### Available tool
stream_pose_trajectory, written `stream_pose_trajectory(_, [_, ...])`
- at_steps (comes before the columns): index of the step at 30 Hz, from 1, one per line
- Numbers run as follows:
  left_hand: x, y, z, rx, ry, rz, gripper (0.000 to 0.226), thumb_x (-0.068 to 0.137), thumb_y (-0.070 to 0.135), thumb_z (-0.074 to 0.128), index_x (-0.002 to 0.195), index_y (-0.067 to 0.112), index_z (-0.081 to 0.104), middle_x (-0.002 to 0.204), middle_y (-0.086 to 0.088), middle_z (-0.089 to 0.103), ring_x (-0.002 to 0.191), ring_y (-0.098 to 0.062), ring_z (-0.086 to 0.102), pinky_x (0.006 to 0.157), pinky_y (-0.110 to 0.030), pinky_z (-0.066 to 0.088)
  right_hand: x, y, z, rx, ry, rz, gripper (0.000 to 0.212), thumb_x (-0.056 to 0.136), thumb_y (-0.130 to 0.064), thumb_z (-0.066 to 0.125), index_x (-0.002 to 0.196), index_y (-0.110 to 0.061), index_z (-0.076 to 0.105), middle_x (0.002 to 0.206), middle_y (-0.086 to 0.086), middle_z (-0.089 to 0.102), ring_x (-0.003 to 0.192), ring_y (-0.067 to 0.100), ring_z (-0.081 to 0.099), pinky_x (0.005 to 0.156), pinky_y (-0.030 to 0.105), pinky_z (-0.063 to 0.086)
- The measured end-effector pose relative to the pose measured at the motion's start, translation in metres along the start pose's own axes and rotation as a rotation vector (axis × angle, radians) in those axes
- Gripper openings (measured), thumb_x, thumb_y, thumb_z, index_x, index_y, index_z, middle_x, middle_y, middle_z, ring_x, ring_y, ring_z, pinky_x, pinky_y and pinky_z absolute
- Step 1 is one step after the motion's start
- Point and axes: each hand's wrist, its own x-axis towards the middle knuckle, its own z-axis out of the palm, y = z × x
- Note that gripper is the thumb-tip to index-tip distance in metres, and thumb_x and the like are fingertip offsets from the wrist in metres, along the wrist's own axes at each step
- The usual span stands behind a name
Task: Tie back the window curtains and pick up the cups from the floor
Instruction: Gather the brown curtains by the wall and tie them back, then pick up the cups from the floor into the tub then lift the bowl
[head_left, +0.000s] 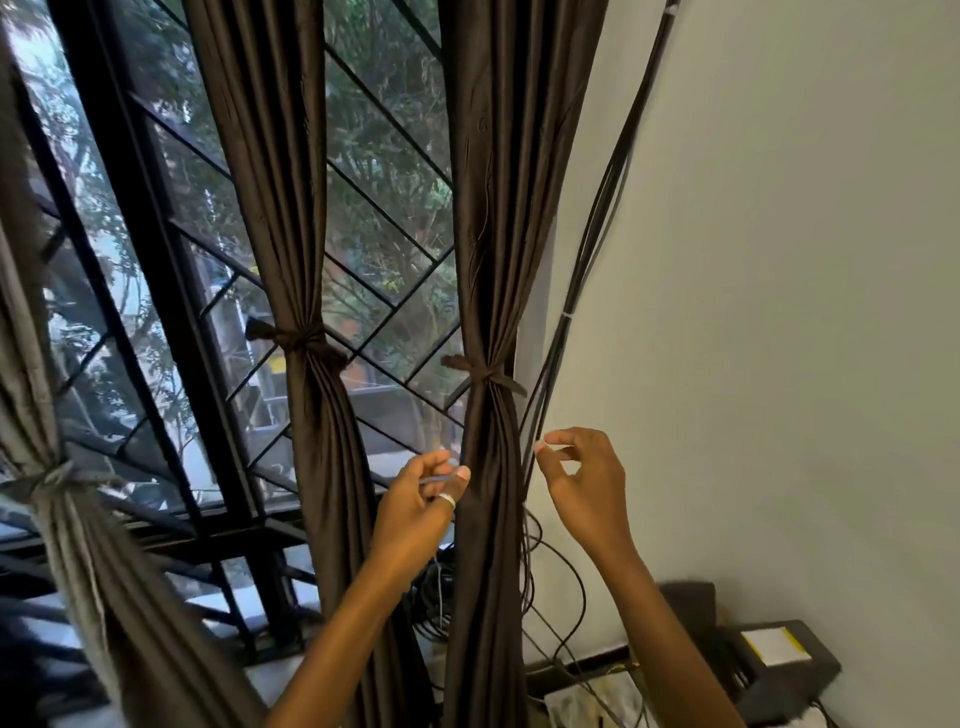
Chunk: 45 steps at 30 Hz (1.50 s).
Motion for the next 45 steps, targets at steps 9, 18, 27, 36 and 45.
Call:
stream_pose_trajectory(9, [-0.060,-0.082,-0.003,-0.065,0.177,-0.247,0.018,0.096,0.027,0.063,0.114,0.023,0.061,0.104,0.008,0.069,0.092,0.004,0.065,0.079,-0.015,0.049,-0.078,0.029,0.041,0.104,-0.249,0.286,0.011,0.094,-0.027,0.069,0.084,-0.029,0.068,0.079,-0.015,0.067,0.073,-0.012,0.062,0.065,0.004,0.043])
stream_pose_trajectory(18, [-0.150,-0.155,-0.019,-0.077,0.425,-0.594,0.024,0.098,0.029,0.060,0.116,0.012,0.062,0.096,0.001,0.067,0.089,-0.010,0.063,0.080,-0.020,0.053,-0.184,0.074,0.102,0.059,-0.530,0.528,0.014,0.095,-0.031,0.067,0.089,-0.018,0.069,0.080,-0.007,0.068,0.076,0.006,0.062,0.070,0.017,0.045])
stream_pose_trajectory(27, [-0.247,-0.205,-0.062,-0.147,0.679,-0.861,0.016,0.098,0.035,0.058,0.095,0.020,0.061,0.089,-0.001,0.061,0.080,-0.016,0.057,0.071,-0.031,0.048,-0.306,0.098,0.142,-0.029,-0.845,0.646,0.021,0.093,-0.038,0.064,0.084,-0.019,0.069,0.078,0.000,0.068,0.076,0.020,0.061,0.081,0.040,0.052])
stream_pose_trajectory(36, [-0.338,-0.244,-0.118,-0.152,0.659,-1.021,0.030,0.093,0.049,0.061,0.100,0.020,0.062,0.103,-0.006,0.070,0.094,-0.025,0.067,0.090,-0.041,0.054,-0.421,0.089,0.167,-0.120,-1.055,0.762,0.034,0.078,-0.058,0.058,0.082,-0.025,0.064,0.099,0.007,0.073,0.098,0.033,0.068,0.090,0.051,0.056])
stream_pose_trajectory(45, [-0.402,-0.262,-0.214,-0.218,0.520,-1.061,0.026,0.073,0.036,0.062,0.090,0.018,0.069,0.110,-0.014,0.071,0.075,-0.016,0.060,0.056,-0.021,0.044,-0.486,0.000,0.201,-0.185,-1.130,0.654,0.018,0.092,-0.043,0.063,0.085,-0.026,0.064,0.097,0.005,0.073,0.096,0.029,0.069,0.089,0.049,0.057])
